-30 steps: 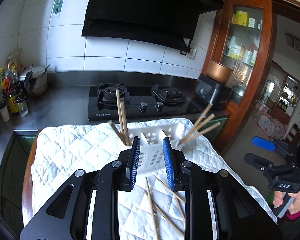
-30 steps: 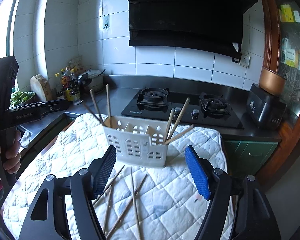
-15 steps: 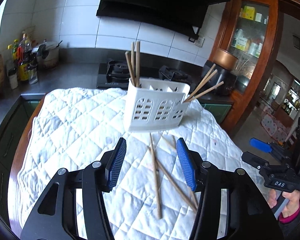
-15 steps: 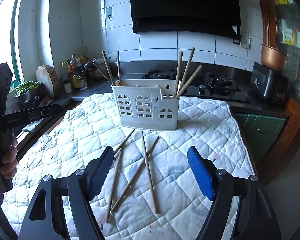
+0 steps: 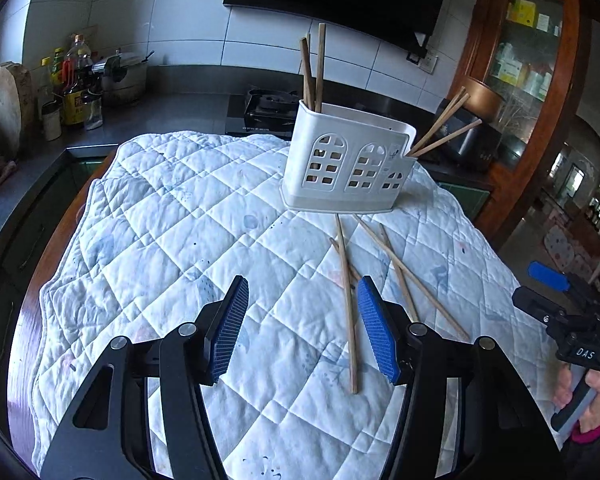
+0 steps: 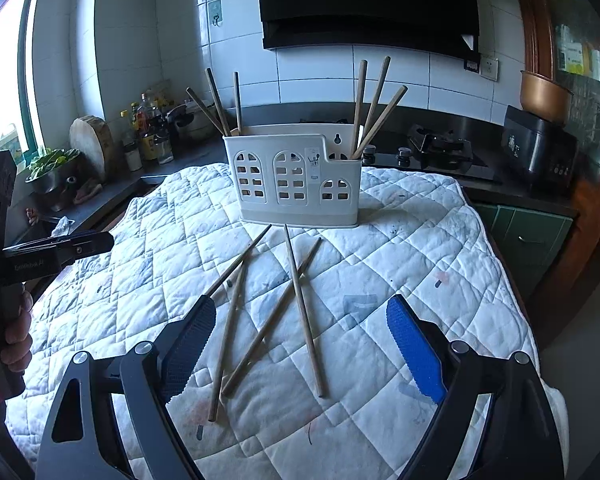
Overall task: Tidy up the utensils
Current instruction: 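Move the open right gripper to a loose chopstick and close on it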
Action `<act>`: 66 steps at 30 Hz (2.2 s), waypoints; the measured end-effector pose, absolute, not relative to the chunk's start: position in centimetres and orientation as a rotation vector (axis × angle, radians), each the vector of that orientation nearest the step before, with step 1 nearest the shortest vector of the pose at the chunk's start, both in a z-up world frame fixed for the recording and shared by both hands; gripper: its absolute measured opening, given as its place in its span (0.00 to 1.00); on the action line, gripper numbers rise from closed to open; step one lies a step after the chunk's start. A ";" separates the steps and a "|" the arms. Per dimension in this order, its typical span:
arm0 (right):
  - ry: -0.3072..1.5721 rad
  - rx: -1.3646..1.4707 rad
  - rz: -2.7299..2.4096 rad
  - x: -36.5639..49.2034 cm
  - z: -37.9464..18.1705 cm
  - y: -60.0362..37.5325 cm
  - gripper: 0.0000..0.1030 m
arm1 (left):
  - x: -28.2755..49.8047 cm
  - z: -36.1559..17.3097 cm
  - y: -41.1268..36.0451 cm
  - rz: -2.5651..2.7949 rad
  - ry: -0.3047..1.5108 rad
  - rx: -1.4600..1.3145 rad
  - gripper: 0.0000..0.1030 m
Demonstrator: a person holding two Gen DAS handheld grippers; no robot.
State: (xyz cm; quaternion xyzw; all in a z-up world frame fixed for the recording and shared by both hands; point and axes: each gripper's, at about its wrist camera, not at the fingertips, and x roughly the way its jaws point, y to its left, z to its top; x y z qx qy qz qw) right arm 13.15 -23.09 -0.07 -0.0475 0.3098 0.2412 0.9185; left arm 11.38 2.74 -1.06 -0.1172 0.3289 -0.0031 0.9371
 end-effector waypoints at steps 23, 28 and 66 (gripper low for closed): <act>0.810 -0.090 0.537 14.8 -6.5 -21.5 0.59 | 10.9 -4.5 3.2 0.027 0.743 -0.261 0.58; 0.846 -0.102 0.537 15.5 -7.4 -21.2 0.47 | 10.9 -4.8 3.2 0.029 0.748 -0.253 0.58; 0.765 -0.160 0.497 15.7 -4.6 -22.2 0.07 | 15.7 -9.2 -3.3 -0.132 0.876 -0.192 0.24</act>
